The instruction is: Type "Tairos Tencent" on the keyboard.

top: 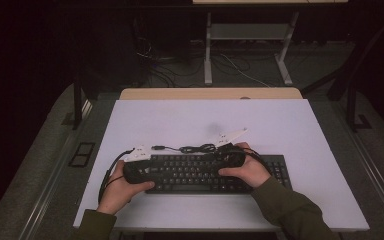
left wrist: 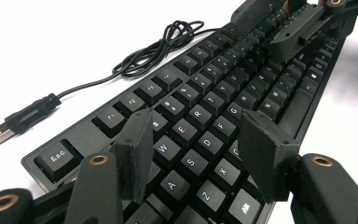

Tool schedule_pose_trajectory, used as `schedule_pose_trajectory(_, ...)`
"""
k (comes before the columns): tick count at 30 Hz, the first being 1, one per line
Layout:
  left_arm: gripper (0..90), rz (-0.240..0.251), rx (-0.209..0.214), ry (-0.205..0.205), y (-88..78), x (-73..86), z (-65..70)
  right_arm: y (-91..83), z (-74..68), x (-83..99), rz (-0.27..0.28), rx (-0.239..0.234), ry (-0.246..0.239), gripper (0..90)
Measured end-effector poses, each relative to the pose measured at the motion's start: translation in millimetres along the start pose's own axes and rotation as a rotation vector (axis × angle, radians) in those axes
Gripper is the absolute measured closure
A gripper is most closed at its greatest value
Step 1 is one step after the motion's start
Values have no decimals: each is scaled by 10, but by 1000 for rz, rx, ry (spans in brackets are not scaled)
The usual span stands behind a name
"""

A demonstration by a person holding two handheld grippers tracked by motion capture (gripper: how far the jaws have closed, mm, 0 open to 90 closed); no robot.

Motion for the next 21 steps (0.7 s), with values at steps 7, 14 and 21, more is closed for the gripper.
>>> schedule_pose_trajectory(7,451,3,7,-1,4,-32,12,-19,10,-6,11,0,12,465)
schedule_pose_trajectory(14,484,9,13,1,20,-90,21,-47,19,-24,23,-2,13,460)
schedule_pose_trajectory(21,602,4,22,17,77,-167,46,-70,44,-30,28,4,17,458)
Point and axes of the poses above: each handheld gripper's, and its own axes: y roughly forward along the jaws, x roughly out of its underside, z roughly to its right, the point moved 10 cm from there along y, roughly forward along the jaws, and after that the axes turned 1 degree about y, right-handed, at the moved point
